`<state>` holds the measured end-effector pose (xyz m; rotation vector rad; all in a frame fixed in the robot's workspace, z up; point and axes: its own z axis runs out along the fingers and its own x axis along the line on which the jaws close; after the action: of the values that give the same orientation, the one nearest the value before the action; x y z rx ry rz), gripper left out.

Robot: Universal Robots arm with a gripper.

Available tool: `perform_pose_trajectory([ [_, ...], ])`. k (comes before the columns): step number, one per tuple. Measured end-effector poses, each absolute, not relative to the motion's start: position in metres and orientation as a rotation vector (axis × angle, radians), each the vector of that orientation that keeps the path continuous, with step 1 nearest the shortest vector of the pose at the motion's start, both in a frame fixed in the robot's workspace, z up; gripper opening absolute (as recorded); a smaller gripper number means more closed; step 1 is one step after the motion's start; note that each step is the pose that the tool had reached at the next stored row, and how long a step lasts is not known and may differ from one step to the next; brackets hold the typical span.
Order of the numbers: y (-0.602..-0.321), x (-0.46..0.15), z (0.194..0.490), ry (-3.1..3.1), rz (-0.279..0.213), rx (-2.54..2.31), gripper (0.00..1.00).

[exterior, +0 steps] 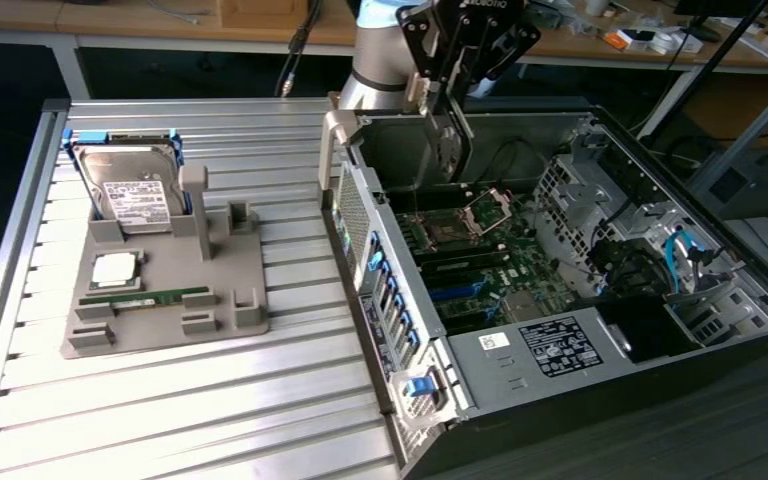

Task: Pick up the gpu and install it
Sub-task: 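Pick up the gpu and move the gpu toward the slot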

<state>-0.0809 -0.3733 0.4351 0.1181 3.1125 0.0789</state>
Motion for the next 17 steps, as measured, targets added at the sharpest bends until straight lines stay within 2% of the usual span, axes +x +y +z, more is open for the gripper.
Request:
perform_pose_trajectory([
  [17,-0.3733,-0.0725,0.4345,3.113,0.078,0.118,0.27],
])
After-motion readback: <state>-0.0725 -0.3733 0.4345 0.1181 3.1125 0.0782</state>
